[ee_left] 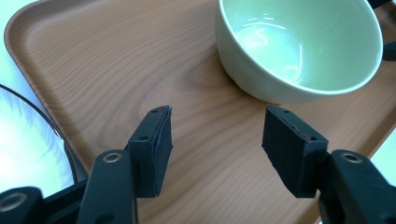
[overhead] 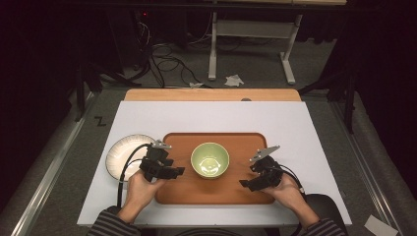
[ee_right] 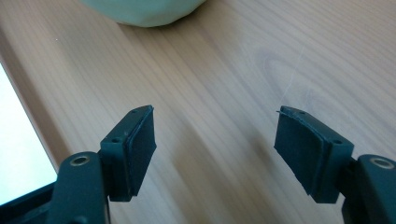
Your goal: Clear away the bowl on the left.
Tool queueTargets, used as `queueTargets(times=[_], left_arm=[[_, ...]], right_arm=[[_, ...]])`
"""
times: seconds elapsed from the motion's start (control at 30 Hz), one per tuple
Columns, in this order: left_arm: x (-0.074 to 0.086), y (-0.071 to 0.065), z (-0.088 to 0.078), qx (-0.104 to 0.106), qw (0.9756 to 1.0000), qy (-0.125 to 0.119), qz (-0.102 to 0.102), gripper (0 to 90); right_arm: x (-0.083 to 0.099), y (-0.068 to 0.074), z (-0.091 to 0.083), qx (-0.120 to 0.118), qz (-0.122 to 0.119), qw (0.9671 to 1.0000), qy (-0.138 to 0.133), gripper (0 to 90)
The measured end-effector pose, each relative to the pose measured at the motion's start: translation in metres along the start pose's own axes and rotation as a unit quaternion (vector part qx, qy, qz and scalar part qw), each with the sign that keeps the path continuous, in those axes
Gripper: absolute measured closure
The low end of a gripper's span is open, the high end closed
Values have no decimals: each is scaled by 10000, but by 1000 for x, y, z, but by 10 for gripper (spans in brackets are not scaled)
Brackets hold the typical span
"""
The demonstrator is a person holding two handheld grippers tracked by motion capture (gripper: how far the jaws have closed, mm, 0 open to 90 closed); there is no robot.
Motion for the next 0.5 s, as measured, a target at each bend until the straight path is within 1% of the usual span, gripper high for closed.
queueTargets(times=[0.17,0.23,0.37,0.43,0.5], left_arm=[[2,-1,2,-32,9999,78,86,422],[2,-2,2,-45,9999,68,76,421],[3,-3,4,-41,9998,183,110,421],[4,-3,5,-20,9998,187,88,421],[5,-2,7,3,9997,243,75,421]], right_arm=[[0,0,0,-13,-20,10000,9,306],[0,0,0,-14,-17,10000,7,306],[0,1,0,-3,-25,10000,17,306],[0,1,0,-4,-28,10000,21,306],[0,1,0,-5,-34,10000,19,306]])
Point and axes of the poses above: each handheld gripper's, and its own axes: z roughly forward along the jaws, x roughly out of its underside, y roughly to its left, the point moved 3 cm from there along z, roughly forward along the jaws, and after that the axes turned 6 degrees about -y, right-handed, at the moved point
